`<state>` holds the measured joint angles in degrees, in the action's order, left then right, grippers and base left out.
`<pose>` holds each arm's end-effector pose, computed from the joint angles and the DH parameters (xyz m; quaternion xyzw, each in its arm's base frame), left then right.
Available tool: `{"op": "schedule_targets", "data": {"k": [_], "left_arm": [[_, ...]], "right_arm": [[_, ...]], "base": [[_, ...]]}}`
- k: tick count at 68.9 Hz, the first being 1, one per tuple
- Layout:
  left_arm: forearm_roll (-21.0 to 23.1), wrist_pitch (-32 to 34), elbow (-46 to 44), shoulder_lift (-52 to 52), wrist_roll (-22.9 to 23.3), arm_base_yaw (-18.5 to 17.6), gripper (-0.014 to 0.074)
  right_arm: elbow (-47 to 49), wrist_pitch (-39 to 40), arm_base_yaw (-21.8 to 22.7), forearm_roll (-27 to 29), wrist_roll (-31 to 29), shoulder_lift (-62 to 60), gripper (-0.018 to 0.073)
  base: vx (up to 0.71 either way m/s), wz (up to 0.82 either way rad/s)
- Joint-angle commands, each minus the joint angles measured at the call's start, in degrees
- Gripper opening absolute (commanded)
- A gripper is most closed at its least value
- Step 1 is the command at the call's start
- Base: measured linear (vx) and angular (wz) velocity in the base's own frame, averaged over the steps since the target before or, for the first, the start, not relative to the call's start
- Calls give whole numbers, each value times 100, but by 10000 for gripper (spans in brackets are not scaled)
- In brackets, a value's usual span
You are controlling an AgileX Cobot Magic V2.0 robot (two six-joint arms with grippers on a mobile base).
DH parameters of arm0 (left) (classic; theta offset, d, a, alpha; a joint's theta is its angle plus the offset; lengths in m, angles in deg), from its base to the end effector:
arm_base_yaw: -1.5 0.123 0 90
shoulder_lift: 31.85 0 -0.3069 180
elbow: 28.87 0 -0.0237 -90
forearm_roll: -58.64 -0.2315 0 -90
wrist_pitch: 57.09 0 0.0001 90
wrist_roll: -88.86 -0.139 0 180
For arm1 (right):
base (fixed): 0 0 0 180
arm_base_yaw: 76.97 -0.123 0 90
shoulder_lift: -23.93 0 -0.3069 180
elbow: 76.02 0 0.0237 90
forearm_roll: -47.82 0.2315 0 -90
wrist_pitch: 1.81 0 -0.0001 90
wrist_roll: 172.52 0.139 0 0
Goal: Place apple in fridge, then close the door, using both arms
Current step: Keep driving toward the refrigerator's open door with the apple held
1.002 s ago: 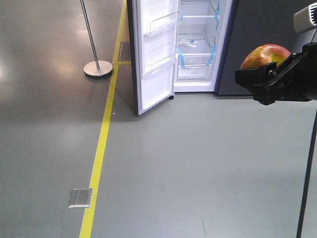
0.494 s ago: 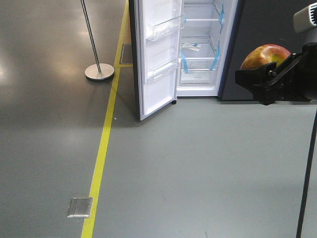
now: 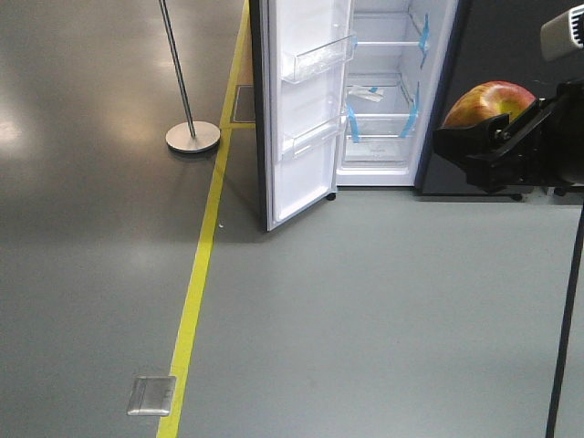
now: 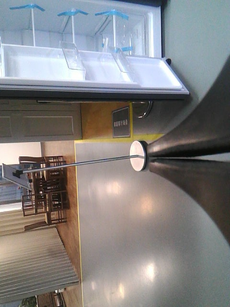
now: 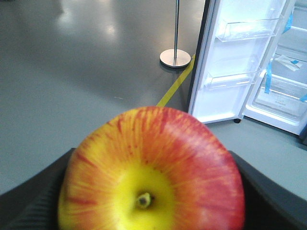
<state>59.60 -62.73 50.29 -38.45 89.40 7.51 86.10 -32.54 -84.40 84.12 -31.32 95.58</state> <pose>0.0629 0.0064 0.1955 -0.0463 0.7142 0.0269 0.6979 0.2470 0.0747 0.3836 -0.1828 0.8179 0.1333 0.5290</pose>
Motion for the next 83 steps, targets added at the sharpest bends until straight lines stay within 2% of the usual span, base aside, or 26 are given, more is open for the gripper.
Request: {"op": "schedule_targets", "data": {"k": [1, 83], "left_arm": [[58, 419, -113, 81, 45, -48, -8], [58, 419, -113, 81, 45, -48, -8]], "right_arm": [[160, 349, 9, 120, -41, -123, 57], [160, 349, 9, 120, -41, -123, 57]], "base": [[9, 4], [6, 0]]}}
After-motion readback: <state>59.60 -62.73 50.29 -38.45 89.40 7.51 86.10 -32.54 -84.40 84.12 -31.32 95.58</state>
